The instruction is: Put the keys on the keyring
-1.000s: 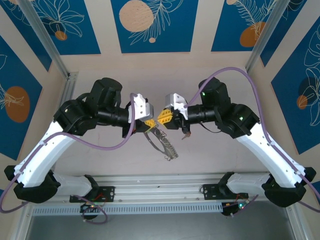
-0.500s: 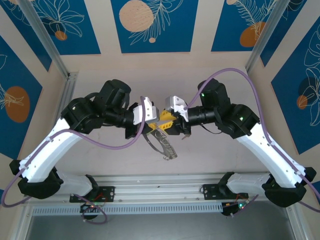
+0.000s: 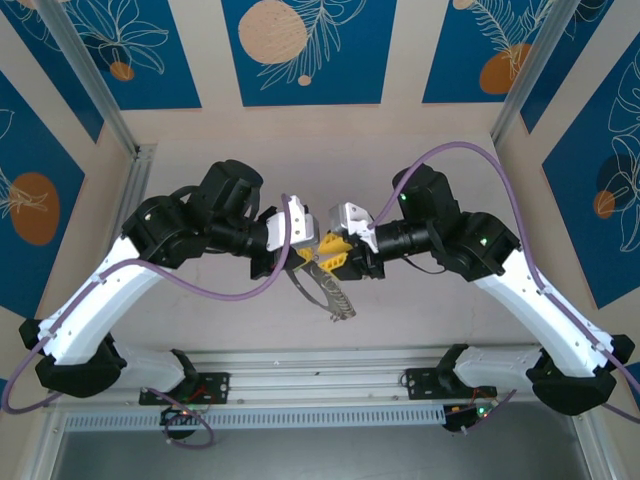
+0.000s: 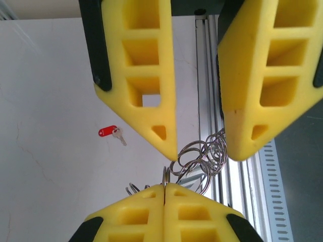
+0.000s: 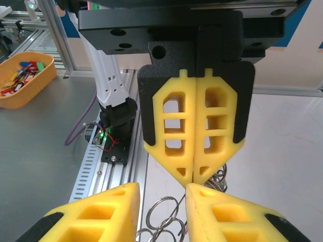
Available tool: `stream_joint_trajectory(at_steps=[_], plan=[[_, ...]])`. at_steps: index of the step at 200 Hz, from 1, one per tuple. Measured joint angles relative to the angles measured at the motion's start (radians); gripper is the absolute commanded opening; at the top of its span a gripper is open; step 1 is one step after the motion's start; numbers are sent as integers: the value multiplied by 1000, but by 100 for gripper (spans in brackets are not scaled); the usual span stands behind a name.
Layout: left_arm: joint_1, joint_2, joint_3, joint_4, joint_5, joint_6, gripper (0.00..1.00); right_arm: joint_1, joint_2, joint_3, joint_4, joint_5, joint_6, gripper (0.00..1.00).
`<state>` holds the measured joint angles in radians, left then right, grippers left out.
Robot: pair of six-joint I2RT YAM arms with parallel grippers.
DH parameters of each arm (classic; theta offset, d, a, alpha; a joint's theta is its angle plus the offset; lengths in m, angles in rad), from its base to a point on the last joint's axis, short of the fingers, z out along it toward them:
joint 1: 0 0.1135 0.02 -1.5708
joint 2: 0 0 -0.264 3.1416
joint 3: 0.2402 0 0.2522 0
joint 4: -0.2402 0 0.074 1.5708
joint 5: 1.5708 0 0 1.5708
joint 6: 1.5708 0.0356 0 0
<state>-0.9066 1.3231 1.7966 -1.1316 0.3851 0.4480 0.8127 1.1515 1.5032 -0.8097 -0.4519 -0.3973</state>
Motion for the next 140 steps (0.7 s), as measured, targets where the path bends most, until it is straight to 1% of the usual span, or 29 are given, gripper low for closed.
stream_joint_trajectory(at_steps=[80, 129, 140], plan=[[0, -9, 0, -14, 3, -1, 0, 28, 31, 0, -9, 32, -15, 27], [0, -13, 0, -15, 3, 0, 0, 34, 20, -19, -4, 79, -23, 41], [-2, -13, 0, -13, 7, 0, 0, 34, 13, -36, 1, 96, -26, 41]])
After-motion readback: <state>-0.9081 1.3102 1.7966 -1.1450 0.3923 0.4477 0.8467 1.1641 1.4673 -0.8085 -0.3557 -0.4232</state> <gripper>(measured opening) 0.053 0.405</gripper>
